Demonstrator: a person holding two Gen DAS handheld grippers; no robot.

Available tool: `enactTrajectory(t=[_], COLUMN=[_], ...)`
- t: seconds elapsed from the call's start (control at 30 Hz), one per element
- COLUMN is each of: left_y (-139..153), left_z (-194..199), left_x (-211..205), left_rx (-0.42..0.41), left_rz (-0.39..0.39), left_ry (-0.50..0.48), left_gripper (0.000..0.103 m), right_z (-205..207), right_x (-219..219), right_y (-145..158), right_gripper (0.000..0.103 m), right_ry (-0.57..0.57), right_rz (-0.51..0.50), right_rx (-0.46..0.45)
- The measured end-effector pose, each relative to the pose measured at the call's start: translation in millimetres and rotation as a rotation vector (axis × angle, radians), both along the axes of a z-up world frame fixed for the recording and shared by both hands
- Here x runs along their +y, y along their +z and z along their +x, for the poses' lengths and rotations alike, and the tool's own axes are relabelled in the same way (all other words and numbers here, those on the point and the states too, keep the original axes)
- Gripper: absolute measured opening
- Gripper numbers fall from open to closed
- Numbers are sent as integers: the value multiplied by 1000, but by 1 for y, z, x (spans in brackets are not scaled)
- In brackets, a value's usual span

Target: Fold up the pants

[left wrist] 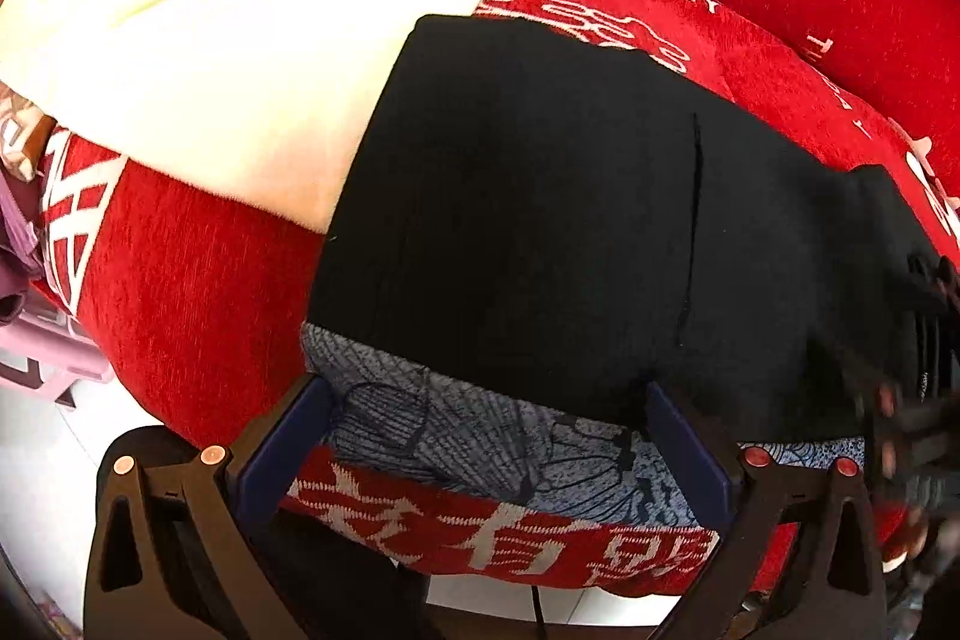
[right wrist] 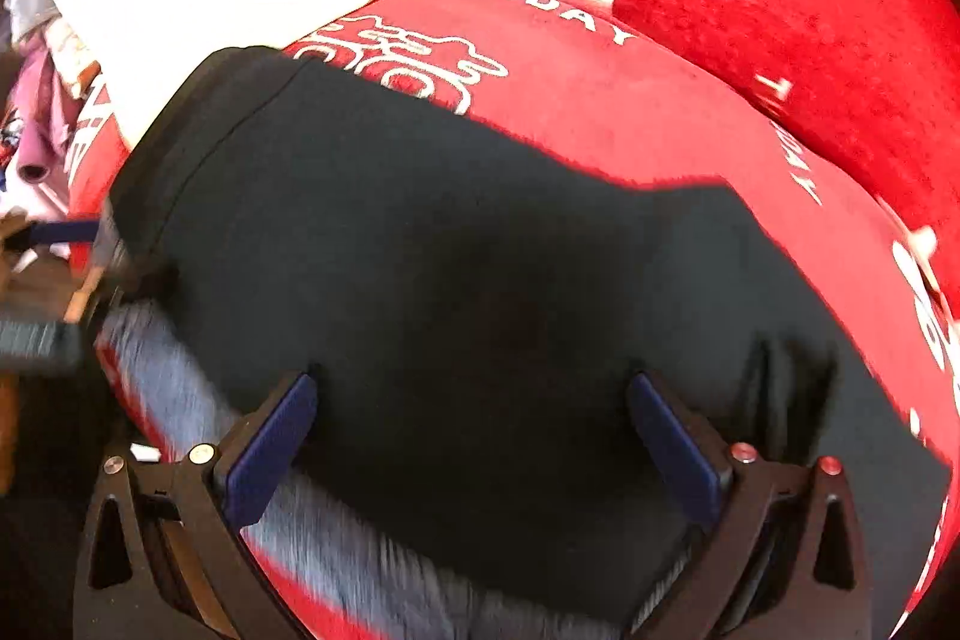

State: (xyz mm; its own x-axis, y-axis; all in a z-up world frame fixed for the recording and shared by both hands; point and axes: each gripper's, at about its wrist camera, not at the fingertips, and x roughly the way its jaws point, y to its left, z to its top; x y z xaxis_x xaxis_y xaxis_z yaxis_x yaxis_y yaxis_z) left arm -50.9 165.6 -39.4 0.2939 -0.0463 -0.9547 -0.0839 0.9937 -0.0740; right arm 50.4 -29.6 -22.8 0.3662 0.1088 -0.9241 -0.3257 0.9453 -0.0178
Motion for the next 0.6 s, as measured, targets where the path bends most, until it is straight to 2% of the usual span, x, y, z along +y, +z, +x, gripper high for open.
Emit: enactTrajectory(t=[0.1, 0.2, 0.3, 0.37, 0.47, 0.6], left_y=[-2, -4, -6, -6, -7, -8], left_z=[0, -5, -1, -1, 2, 2], left_x=[4, 8, 9, 11, 13, 20], left_rx=[1, 1, 2, 0, -3, 0], left_rz=[-12, -16, -20, -26, -37, -65], left_ry=[-3, -1, -4, -7, -37, -73], left_gripper=[103, 103, 103, 103, 103, 103], right_z=[24, 34, 34, 43, 65, 92], right_x=[-6, -8, 11, 25, 42, 73], right_y=[-4, 6, 21, 18, 10, 7], right_gripper=[103, 103, 103, 103, 103, 103], right_ry=[-17, -12, 173, 299, 460, 626], right_rz=[17, 28, -58, -121, -61, -5], right_rx=[25, 37, -25, -12, 101, 97])
